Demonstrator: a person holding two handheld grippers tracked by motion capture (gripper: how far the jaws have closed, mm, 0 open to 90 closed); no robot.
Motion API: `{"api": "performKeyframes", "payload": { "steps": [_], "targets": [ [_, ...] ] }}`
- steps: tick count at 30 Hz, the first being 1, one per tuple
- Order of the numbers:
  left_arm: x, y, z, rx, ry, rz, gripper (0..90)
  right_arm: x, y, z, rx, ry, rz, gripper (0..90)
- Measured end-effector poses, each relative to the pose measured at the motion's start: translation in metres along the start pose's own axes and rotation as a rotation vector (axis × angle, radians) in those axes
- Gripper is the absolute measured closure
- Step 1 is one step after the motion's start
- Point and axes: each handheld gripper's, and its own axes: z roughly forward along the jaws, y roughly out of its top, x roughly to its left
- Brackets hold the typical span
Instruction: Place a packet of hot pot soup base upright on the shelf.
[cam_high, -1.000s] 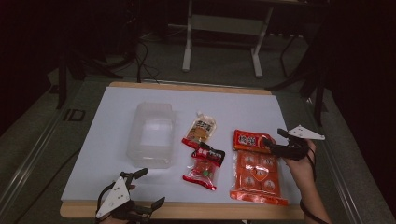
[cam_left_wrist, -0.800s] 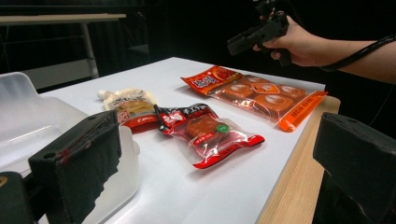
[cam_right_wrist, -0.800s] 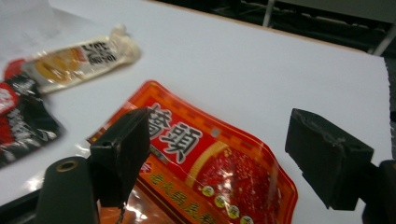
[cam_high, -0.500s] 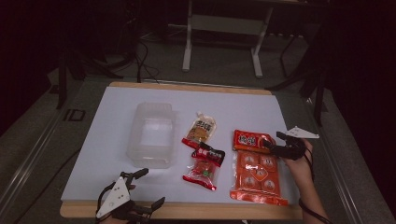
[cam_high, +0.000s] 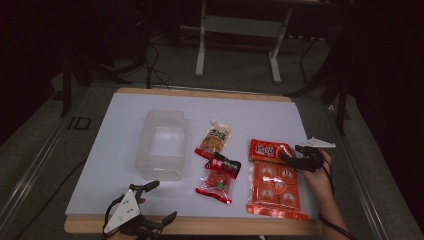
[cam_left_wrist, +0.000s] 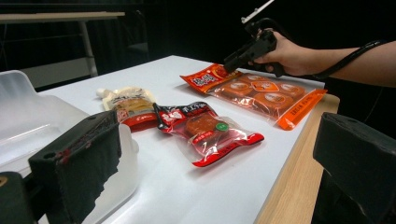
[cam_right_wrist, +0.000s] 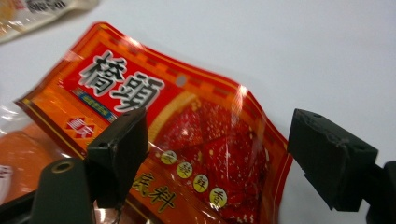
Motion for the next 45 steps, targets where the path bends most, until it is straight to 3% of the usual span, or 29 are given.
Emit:
{"api": "performKeyframes", "payload": {
  "steps": [5,13,21,26,31,45],
  "targets": [
    [0.000,0.000,0.000,0.000,0.000,0.000,1.4,-0.001,-0.005,0.007,0.032,-0.005,0.006,18.2],
    [-0.002,0.000,0.001,0.008,-0.005,0.003,1.4,0.002,-0.005,0.009,0.064,0.031,0.008,32.5],
    [-0.002,0.000,0.002,0.011,-0.010,0.008,1.4,0.012,-0.004,0.008,0.070,-0.050,0.007,63.1],
    [-0.002,0.000,0.002,0.011,-0.012,0.005,1.4,0.015,0.000,0.008,0.095,-0.034,0.005,83.0],
    [-0.003,0.000,0.003,0.010,-0.010,0.009,1.4,0.016,0.004,0.006,0.113,-0.027,0.029,87.4],
    [-0.002,0.000,0.003,0.012,-0.008,0.005,1.4,0.024,0.017,-0.007,0.087,-0.045,0.001,88.8]
  ]
}}
